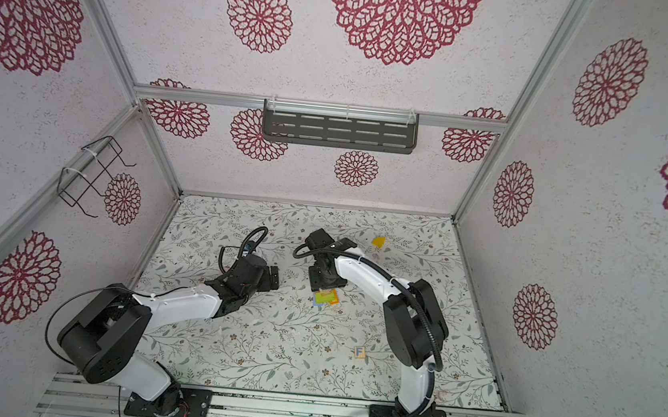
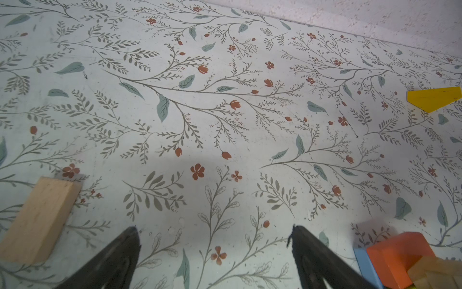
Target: Build the wood block tower
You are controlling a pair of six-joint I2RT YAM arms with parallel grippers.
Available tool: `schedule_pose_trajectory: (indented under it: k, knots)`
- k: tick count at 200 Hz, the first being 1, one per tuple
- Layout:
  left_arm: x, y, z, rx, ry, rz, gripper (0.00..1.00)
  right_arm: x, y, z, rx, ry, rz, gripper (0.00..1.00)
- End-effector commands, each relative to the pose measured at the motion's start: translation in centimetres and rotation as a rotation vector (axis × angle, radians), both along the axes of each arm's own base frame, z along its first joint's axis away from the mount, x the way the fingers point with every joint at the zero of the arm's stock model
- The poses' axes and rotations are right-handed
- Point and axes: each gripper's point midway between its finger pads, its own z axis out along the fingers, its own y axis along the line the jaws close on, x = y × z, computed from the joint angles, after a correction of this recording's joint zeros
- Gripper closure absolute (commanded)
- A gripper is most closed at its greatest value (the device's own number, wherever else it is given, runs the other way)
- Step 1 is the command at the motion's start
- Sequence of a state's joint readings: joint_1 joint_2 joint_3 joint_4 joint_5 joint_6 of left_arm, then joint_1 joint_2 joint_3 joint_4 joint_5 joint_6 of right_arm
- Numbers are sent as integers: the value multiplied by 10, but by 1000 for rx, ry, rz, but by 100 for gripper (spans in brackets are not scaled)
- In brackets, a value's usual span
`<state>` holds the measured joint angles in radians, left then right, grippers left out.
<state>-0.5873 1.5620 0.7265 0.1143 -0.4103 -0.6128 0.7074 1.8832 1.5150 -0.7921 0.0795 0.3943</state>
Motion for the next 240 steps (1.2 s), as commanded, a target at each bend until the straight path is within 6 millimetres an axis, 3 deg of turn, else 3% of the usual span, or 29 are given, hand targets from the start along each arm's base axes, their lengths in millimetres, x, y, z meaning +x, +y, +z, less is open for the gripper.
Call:
schedule_pose_trajectory:
  k: [1, 104, 182, 240]
  knots:
    - [4, 0, 8, -11, -23, 12, 3, -1, -3, 14, -11, -19, -10, 41]
    - [4, 0, 8, -9, -22, 12, 3, 0, -3, -9, -37, 11, -21, 42]
    - [4, 0, 8, -9, -21, 13, 3, 0, -3, -15, -44, 16, -24, 51]
    - [4, 0, 8, -9, -21, 12, 3, 1, -6, -20, -63, 18, -27, 49]
